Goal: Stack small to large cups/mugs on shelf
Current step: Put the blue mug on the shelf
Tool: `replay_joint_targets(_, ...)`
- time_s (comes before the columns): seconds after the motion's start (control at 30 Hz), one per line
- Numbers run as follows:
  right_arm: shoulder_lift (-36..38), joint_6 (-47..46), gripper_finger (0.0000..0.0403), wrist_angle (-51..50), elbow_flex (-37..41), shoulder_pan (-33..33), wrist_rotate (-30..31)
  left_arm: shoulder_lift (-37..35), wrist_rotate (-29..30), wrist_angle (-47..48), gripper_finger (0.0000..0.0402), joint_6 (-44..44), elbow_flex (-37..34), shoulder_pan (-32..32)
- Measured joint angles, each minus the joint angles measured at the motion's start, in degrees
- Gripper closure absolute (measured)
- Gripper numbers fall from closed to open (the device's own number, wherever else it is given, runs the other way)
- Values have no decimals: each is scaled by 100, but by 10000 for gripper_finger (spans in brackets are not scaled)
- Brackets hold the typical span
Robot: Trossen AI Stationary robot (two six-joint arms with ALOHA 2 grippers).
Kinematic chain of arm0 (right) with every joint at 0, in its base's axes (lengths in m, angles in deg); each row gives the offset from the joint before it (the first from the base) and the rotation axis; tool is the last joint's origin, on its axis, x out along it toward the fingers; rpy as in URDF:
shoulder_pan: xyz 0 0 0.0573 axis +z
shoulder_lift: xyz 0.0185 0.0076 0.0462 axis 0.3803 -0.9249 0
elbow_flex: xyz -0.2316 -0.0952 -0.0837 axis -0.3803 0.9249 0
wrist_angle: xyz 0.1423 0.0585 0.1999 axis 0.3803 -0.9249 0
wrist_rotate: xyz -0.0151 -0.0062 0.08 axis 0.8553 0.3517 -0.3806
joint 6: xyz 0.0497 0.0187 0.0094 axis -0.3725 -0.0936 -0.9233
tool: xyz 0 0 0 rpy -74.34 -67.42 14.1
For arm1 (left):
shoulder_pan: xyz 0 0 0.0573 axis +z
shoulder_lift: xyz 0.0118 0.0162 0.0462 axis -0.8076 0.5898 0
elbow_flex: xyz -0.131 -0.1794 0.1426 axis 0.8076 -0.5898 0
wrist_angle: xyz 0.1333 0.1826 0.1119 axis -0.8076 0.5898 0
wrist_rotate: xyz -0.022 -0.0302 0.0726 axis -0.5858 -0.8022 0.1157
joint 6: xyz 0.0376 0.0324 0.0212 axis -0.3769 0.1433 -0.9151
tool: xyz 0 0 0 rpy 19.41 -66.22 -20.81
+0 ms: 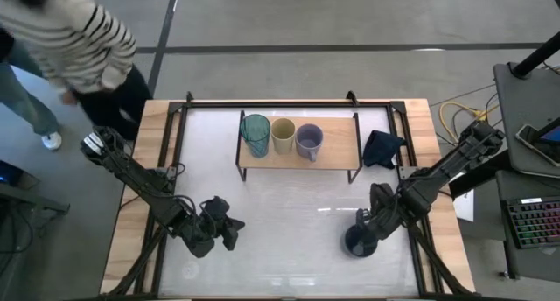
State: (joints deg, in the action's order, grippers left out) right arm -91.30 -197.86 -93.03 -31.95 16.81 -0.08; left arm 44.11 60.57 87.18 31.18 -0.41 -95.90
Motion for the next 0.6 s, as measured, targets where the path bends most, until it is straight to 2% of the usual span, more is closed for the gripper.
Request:
replay_joint_targets(0.13,-2,-2,391,60,58,-62,8,0,3,-12,402,0,0,1)
replay_joint_targets(0.43,-4,66,394,881,462,-483,383,0,13,-46,402,0,0,0)
replay_joint_targets(0.6,-4,485,394,1285,560,-717,410,0,11,-50,402,0,0,2)
